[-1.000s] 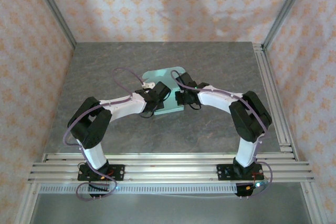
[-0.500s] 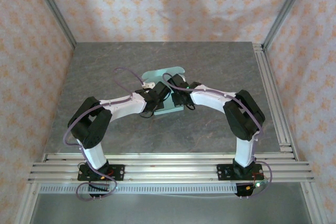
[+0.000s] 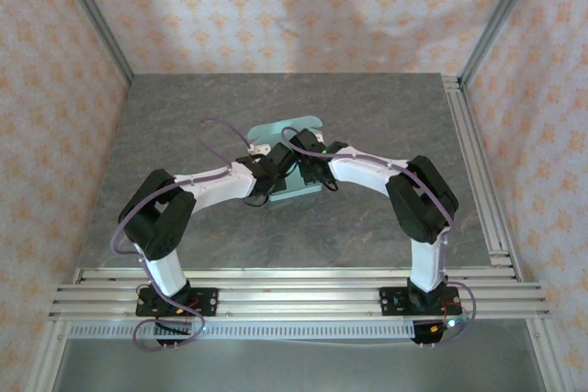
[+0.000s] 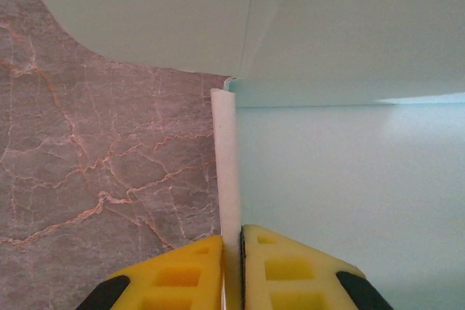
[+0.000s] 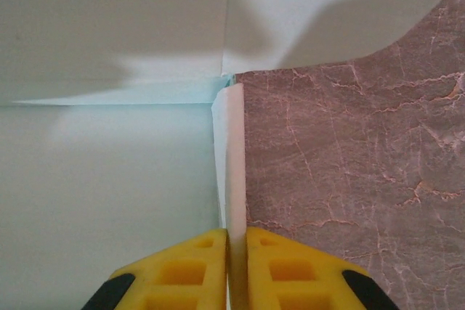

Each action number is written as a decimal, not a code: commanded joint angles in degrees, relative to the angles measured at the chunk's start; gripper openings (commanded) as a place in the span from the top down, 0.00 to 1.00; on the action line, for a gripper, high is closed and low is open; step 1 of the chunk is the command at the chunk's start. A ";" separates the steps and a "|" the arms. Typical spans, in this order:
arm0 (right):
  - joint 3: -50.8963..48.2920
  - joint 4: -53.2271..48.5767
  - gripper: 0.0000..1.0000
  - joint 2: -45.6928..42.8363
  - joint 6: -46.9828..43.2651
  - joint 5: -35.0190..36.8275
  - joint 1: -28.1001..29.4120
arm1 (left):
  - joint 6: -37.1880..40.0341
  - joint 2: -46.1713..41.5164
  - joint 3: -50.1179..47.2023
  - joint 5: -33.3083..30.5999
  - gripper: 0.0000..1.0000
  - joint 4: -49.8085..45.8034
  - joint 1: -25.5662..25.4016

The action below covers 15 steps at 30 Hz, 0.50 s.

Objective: Fold the paper box

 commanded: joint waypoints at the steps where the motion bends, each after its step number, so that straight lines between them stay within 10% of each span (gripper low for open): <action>1: -0.60 0.04 0.87 2.37 1.12 -0.48 2.96 | -0.54 0.70 0.61 -0.48 0.86 1.33 -0.39; 15: -0.64 0.54 0.96 3.22 -0.12 -0.08 2.34 | -0.76 0.16 0.24 -0.53 0.86 1.60 -0.38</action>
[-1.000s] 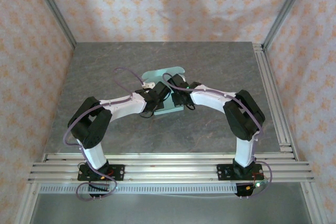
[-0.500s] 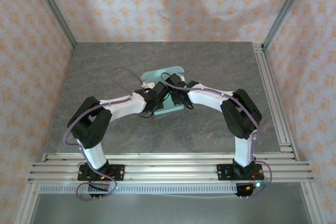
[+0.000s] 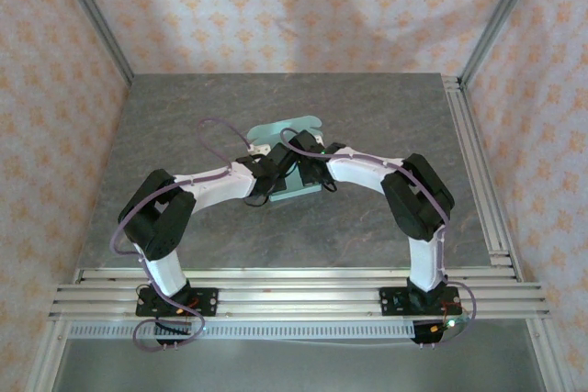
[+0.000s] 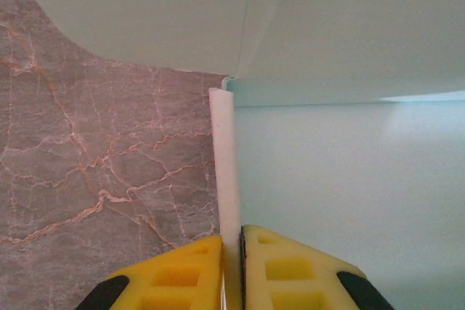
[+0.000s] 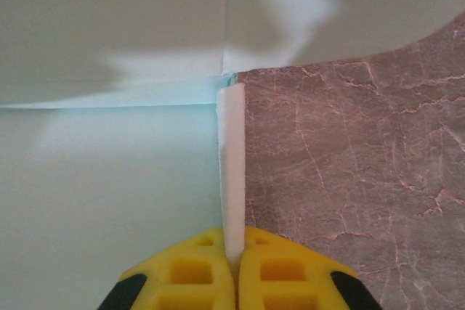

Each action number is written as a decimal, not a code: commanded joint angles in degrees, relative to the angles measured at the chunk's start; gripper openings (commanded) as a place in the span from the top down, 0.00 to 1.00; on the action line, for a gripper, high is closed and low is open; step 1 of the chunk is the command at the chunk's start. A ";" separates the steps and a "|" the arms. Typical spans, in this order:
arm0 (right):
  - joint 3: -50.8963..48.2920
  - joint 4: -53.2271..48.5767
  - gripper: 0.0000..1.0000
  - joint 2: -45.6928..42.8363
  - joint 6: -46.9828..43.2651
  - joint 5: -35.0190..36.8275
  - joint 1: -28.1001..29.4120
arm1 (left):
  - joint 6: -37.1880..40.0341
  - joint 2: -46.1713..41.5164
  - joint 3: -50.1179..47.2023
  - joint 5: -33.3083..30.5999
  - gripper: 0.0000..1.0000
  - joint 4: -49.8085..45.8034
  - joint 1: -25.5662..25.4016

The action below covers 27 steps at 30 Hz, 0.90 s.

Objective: Fold the paper box

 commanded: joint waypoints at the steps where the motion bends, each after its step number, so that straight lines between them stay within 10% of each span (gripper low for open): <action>1: -0.63 -1.07 0.97 1.64 -0.43 0.70 2.46 | -0.86 0.05 0.15 -0.75 0.85 1.68 -0.43; 19: -0.43 -5.34 0.98 3.26 -1.75 8.89 1.84 | -9.97 -17.17 -14.12 -0.38 0.32 5.65 -0.05; 27: 2.92 -11.34 0.98 6.47 -2.68 20.88 3.45 | -10.73 -27.59 -20.75 -2.43 0.24 1.69 4.27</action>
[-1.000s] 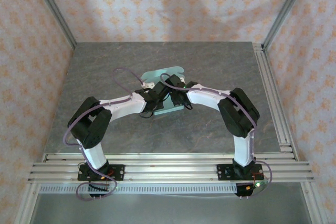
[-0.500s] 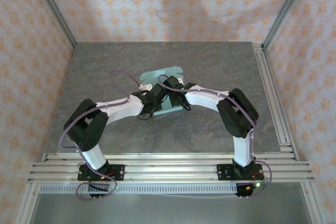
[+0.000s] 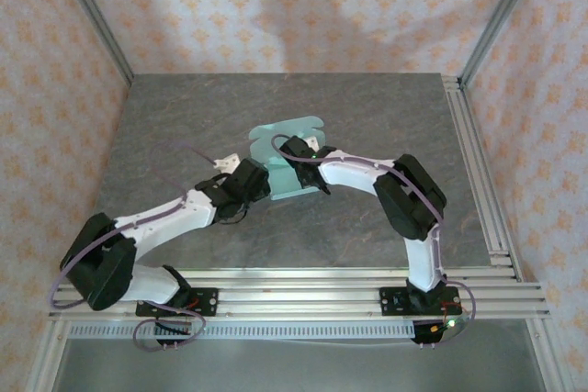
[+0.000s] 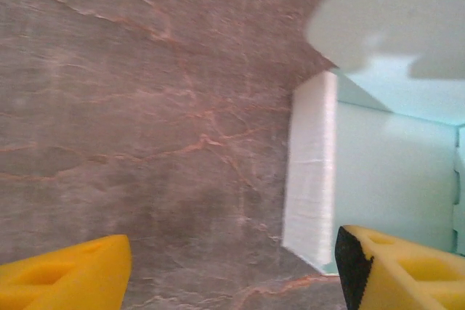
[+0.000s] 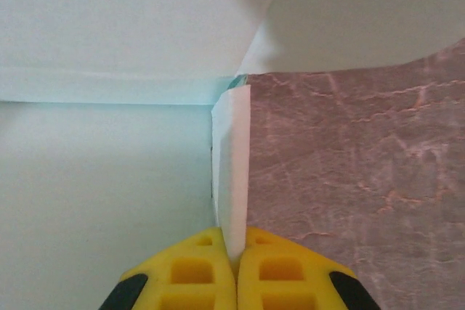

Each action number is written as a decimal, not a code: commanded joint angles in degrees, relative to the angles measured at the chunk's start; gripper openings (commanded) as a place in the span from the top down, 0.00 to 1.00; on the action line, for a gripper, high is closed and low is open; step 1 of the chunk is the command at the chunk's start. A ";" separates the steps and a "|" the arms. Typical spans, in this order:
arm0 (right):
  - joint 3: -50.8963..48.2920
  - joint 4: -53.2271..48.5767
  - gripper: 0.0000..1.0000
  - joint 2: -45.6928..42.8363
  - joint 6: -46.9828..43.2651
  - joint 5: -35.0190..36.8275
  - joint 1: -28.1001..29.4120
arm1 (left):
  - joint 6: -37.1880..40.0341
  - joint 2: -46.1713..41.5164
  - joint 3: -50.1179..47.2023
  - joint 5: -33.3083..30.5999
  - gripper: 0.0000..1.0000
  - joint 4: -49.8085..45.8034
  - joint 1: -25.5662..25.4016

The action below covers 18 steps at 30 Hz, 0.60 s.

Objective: Fold the paper box

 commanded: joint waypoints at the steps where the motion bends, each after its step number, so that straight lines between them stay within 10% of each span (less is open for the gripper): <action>1: 0.78 -8.48 0.98 4.16 -1.60 10.51 0.86 | -0.93 -3.65 -2.57 -2.26 0.24 -2.44 3.34; 12: 5.42 -14.59 0.98 8.79 -2.57 18.86 1.23 | 1.78 -4.66 -3.30 -1.64 0.23 -2.78 7.38; 18: 2.40 -8.10 0.91 2.90 -1.47 7.75 0.20 | 2.81 -1.98 -2.08 -0.45 0.21 -2.16 7.46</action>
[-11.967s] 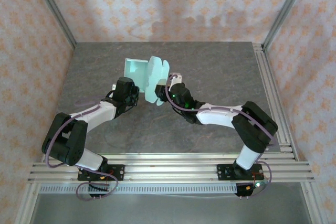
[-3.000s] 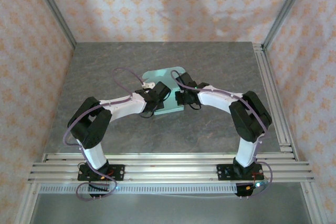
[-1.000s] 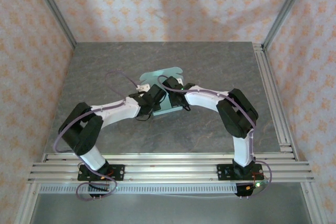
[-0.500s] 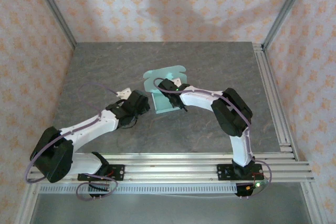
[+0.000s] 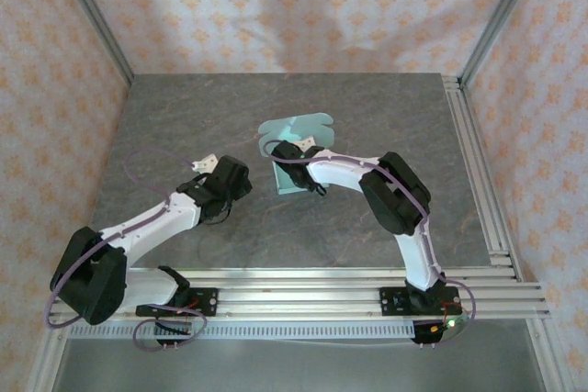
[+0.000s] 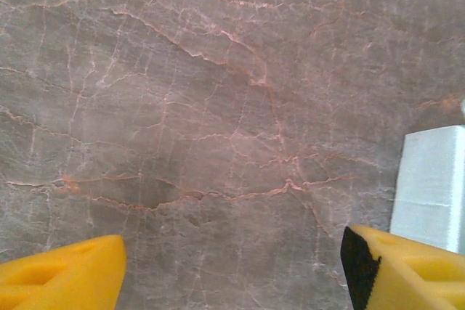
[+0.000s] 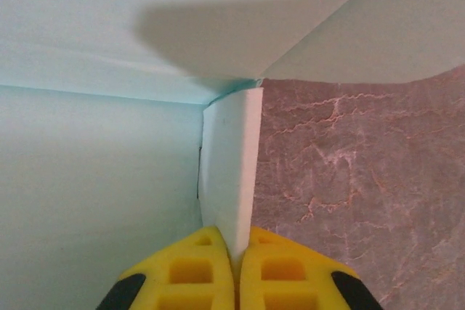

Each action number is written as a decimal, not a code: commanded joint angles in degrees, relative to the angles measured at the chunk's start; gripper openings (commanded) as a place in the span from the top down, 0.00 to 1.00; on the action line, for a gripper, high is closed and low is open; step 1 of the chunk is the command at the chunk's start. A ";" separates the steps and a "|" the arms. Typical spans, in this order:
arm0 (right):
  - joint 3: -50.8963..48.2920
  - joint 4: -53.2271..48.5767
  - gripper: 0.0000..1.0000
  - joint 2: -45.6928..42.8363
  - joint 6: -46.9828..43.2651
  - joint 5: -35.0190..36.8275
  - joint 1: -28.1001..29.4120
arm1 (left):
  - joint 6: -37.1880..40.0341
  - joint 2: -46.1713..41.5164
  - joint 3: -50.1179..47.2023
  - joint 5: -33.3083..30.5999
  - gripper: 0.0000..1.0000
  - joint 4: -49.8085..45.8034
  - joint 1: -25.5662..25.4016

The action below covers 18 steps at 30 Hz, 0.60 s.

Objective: Fold the paper box

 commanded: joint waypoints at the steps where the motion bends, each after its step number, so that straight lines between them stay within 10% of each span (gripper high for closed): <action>1: -2.54 -0.67 0.87 -2.81 -0.84 -4.53 -1.04 | 1.58 1.28 1.25 -0.41 0.20 -0.60 0.49; 9: -8.93 8.65 0.54 -12.70 -1.30 -13.90 -3.28 | 5.10 1.70 3.84 0.35 0.16 0.05 0.44; 18: -15.93 16.59 0.47 -19.78 0.30 -25.77 -8.40 | 6.37 3.44 5.27 1.43 0.14 1.96 0.48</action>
